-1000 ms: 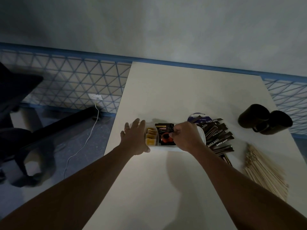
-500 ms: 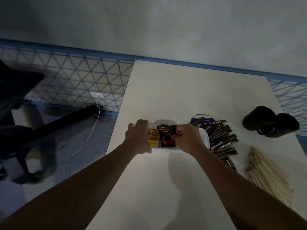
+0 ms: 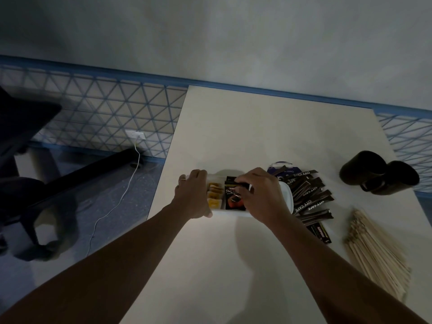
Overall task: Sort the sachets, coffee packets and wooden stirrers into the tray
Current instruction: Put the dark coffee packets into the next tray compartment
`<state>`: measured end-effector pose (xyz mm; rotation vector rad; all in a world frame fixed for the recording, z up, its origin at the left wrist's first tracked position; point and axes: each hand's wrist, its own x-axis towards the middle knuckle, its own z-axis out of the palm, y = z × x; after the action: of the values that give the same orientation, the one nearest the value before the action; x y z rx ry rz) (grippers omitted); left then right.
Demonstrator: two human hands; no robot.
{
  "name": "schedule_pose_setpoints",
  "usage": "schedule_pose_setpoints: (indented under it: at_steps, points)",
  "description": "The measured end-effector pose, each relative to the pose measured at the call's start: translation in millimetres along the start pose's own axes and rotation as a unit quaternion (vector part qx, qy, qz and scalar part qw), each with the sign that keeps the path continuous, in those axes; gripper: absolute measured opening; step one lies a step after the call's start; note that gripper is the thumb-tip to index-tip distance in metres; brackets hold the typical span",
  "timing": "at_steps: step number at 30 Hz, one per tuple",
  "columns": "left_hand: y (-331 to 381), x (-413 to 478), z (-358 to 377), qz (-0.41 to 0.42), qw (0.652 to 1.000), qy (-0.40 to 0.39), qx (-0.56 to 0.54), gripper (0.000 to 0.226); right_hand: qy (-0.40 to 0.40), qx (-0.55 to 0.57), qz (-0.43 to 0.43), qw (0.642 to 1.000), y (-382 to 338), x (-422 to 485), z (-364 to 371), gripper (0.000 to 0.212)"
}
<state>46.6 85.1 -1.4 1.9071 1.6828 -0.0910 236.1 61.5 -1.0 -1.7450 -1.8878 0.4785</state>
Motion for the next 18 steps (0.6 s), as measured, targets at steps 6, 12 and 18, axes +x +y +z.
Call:
schedule_pose_setpoints:
  at_steps: [6, 12, 18]
  points:
    - [-0.2, -1.5, -0.1, -0.001, 1.0, 0.001, -0.006, 0.106, -0.034, -0.005, -0.002, 0.999, 8.0, -10.0, 7.5, 0.008]
    - [0.5, -1.5, -0.6, 0.0, 1.0, 0.003, -0.006, 0.107, -0.059, -0.035, -0.007, 0.998, 3.6, -5.1, 2.0, 0.012]
    - [0.0, -2.0, -0.5, 0.003, 1.0, 0.004, 0.0, 0.105, -0.035, -0.035, -0.043, 0.998, 4.5, 5.4, 3.6, 0.023]
